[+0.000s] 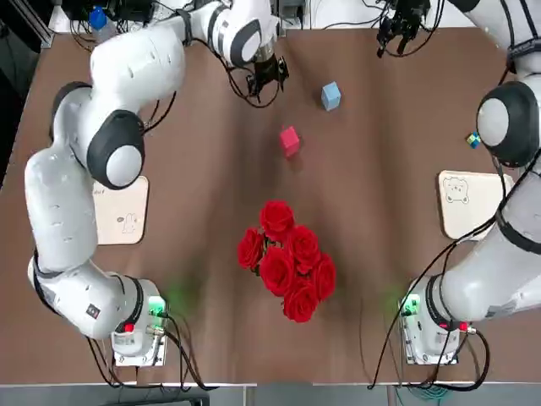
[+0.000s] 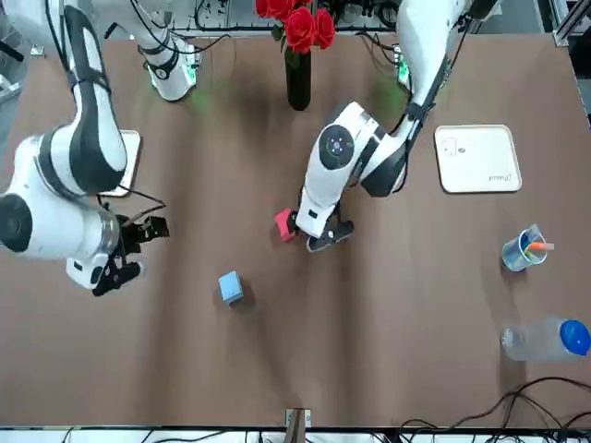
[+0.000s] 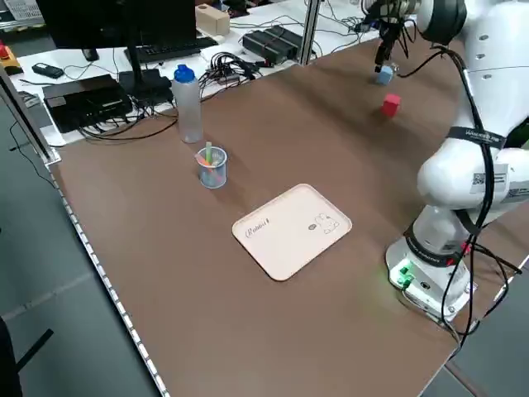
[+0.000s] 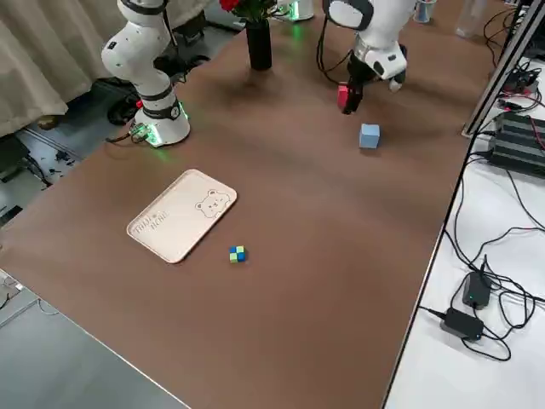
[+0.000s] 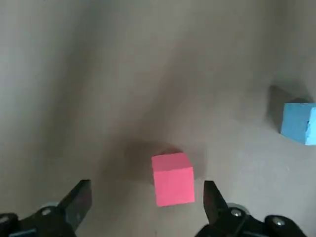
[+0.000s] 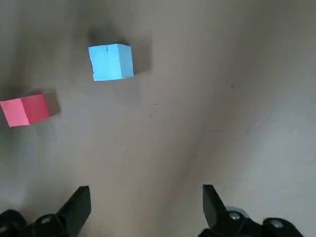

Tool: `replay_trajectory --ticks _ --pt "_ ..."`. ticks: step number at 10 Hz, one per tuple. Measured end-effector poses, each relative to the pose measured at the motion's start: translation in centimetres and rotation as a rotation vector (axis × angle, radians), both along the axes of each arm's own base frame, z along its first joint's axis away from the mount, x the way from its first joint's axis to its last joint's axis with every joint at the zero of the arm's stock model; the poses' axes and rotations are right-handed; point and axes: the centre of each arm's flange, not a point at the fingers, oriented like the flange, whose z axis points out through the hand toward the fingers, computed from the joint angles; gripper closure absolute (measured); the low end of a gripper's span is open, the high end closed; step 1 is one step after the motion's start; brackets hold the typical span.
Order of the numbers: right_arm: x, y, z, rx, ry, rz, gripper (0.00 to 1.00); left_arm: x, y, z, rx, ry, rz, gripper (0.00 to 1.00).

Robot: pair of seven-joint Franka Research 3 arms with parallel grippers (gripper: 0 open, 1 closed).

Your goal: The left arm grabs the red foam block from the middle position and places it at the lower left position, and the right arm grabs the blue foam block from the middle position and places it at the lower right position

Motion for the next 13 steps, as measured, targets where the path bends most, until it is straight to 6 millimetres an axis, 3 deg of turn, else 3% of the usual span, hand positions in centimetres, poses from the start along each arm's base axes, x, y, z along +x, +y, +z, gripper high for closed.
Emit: replay_trajectory --ticks 2,5,8,10,13 --pt "0.4 0.6 -1.6 0.015 0.007 0.000 0.00 -1.8 -2.8 -1.9 -0.007 -0.022 0.010 0.00" --pt "1.1 1.3 -4.1 0.025 0.004 -0.005 0.00 -3.4 -4.4 -3.2 0.041 -0.054 -0.010 0.00" --pt "1.6 2.2 -5.5 0.031 -0.015 -0.004 0.00 -7.4 -7.7 -8.2 0.120 -0.048 -0.006 0.00" --pt "1.8 4.8 -7.1 0.036 -0.042 0.019 0.00 -7.6 -7.8 -9.7 0.132 -0.030 0.058 0.00" --pt "1.5 9.9 -9.2 0.066 -0.050 -0.044 0.00 -6.8 -7.4 -10.4 0.113 -0.040 0.114 0.00"
